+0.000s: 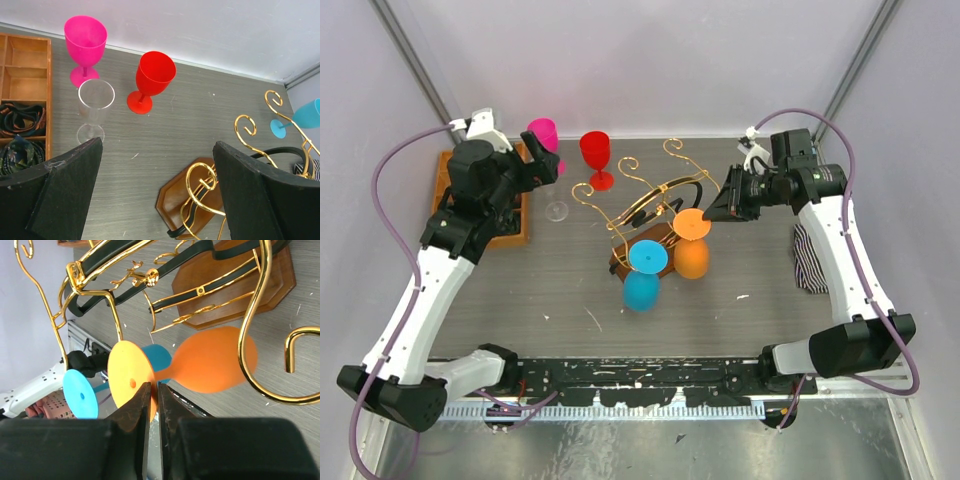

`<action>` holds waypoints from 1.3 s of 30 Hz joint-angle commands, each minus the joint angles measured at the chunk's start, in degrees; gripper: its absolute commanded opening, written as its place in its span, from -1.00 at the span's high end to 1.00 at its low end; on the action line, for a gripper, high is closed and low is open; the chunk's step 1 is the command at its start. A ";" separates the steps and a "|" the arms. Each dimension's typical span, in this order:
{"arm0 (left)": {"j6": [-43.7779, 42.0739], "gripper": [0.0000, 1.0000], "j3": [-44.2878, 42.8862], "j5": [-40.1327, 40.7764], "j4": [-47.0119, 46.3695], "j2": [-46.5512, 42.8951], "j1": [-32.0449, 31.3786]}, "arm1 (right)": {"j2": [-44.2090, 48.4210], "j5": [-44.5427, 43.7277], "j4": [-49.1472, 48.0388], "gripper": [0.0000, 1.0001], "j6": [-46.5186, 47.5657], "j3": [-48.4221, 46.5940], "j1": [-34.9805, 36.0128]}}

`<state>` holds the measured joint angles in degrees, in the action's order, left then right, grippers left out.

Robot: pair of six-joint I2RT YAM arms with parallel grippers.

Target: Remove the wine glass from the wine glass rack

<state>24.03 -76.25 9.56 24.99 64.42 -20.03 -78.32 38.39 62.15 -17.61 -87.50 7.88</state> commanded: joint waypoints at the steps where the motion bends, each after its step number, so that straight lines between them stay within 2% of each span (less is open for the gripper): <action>1: -0.83 -0.97 1.50 0.46 -1.57 -1.49 -0.01 | 2.55 3.52 -1.49 0.80 0.56 -1.21 0.38; 3: -0.78 -0.97 1.96 0.54 -1.80 -1.69 -0.02 | 2.69 4.07 -1.53 0.97 0.76 -1.60 0.42; 4: -0.75 -0.97 2.24 0.56 -2.02 -1.86 -0.02 | 2.80 4.70 -1.89 0.99 0.81 -1.49 0.51; 8: -0.35 -0.97 3.43 0.63 -2.98 -2.64 -0.01 | 3.33 4.59 -3.48 0.99 -0.07 -1.41 0.62; 19: -1.08 -0.97 4.28 1.48 -2.58 -4.01 -0.02 | 6.51 -4.62 -10.71 0.99 -6.21 -2.34 0.55; 24: -1.43 -0.97 4.30 1.77 -2.66 -4.30 -0.01 | 6.10 -0.19 -12.36 0.99 -8.57 -3.32 0.17; 33: -1.53 -0.97 5.06 1.82 -2.89 -4.59 -0.01 | 6.30 1.37 -15.32 0.99 -10.26 -0.73 -0.20; 39: -2.58 -0.97 5.76 2.78 -2.82 -5.33 -0.06 | 6.44 2.65 -13.08 0.99 -8.76 -1.39 -0.15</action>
<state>22.61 -71.72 11.27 23.81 60.66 -20.03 -73.43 39.57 52.95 -26.76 -87.74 8.05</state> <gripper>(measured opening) 0.984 0.035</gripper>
